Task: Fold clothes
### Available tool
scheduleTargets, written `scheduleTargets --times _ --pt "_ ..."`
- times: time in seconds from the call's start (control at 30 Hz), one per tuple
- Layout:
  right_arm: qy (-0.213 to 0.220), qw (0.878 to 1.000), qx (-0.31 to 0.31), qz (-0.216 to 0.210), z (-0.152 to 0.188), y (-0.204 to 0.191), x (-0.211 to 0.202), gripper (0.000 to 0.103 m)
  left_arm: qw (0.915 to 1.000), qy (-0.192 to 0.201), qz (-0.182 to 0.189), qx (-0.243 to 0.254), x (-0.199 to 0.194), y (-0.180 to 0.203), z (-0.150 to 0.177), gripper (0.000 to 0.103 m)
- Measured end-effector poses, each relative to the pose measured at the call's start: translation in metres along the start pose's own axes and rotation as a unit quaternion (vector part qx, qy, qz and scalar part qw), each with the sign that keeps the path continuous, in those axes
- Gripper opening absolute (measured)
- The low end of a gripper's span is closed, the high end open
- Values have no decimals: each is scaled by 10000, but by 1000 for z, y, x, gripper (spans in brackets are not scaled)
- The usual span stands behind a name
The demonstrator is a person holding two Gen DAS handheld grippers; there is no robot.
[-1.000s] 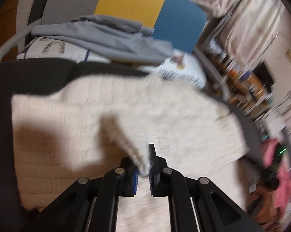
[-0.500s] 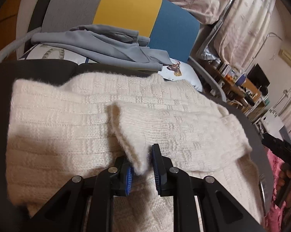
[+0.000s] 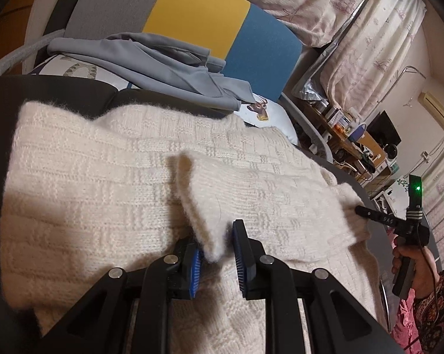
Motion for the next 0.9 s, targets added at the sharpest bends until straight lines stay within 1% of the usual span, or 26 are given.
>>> scheduleTargets --times 0.1,0.17,0.23,0.27,0.37,0.4,0.43,0.47,0.57,0.63,0.7,0.73,0.77,0.8,0.83,0.9 --pt "-216 9996 145 59 8 6 23 12 10000 -42 -26 79 1 2 0 20" --pt "-131 9993 338 12 10 12 24 14 10000 -49 -26 83 2 1 0 22" --pt "-185 9987 444 161 5 13 19 27 10000 -46 10 53 2 -1 0 22" --pt "-61 9985 499 202 2 10 11 28 10000 -38 35 27 2 -2 0 22" --pt "617 9978 193 -170 -1 -20 -23 28 10000 -29 60 1 1 -3 2 22" --pt "662 9971 8 -375 -1 -34 -24 28 10000 -19 76 -13 0 -3 2 22" --pt "623 9953 -222 -713 0 -55 -24 28 10000 -8 94 -29 -1 -4 2 22" --pt "515 9938 -351 -923 -1 -70 -18 28 9999 9 114 -51 -2 -4 2 22" --pt "9 9923 -657 -1047 -11 -114 20 29 9995 148 179 -192 -8 -8 6 22" --pt "-365 9913 -653 -1079 -20 -130 48 29 9990 249 232 -300 -13 -11 8 22" --pt "-749 9875 -646 -1230 -22 -139 72 29 9982 288 313 -426 -13 -15 10 21" --pt "-828 9863 -679 -1257 -18 -139 72 25 9979 291 333 -470 -13 -16 10 21" --pt "-837 9862 -754 -1212 -15 -141 73 19 9980 295 327 -462 -13 -16 10 21" --pt "-847 9862 -833 -1153 -13 -143 72 6 9981 300 316 -445 -13 -16 10 21" --pt "-864 9868 -924 -1011 -13 -143 67 6 9981 302 315 -428 -13 -15 9 21" --pt "-773 9881 -1004 -871 -8 -138 50 5 9981 310 334 -420 -13 -14 9 21"
Point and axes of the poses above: each gripper's, at about its wrist camera, not at the fingertips, and x roughly the way its jaws point, y to its right, z to its underside, the point moved 1 cm from there along x, roughly the way its jaws point, and after that the axes turned 11 degrees about x, right-handed, at the moved point
